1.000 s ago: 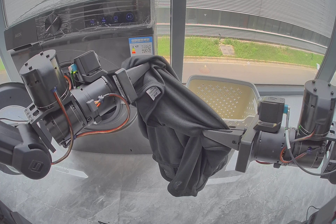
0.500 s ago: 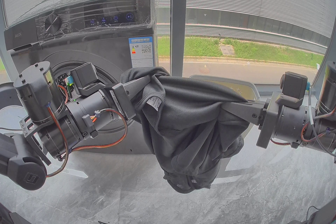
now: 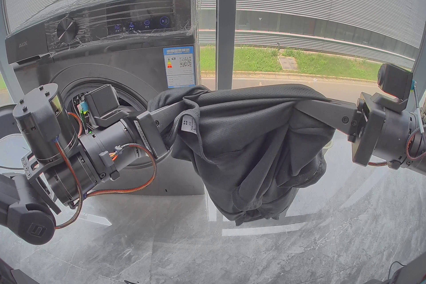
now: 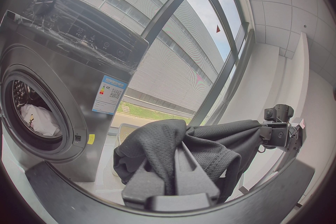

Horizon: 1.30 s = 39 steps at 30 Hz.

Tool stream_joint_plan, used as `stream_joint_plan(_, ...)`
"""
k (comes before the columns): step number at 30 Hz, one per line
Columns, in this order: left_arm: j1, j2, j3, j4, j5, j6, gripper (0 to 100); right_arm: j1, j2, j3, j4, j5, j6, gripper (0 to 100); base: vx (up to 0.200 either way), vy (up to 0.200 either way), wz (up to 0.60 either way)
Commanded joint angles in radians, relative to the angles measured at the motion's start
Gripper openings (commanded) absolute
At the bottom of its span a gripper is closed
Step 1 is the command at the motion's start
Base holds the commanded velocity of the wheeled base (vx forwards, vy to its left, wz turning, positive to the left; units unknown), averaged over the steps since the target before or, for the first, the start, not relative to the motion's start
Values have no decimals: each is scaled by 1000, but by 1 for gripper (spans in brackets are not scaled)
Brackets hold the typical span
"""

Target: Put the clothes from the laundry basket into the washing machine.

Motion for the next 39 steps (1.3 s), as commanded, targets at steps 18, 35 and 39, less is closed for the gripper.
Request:
stream_joint_plan(18,-39,-23,78,-15,-35,7,100,9,-25,49,2,46,30,0,0,0,0)
stream_joint_plan(35,-42,-89,338,-150,-219,99,100,-28,-19,-38,2,49,32,0,0,0,0)
stream_joint_plan(39,-36,-90,387,-154,-291,194,100,-28,-19,-38,2,49,32,0,0,0,0)
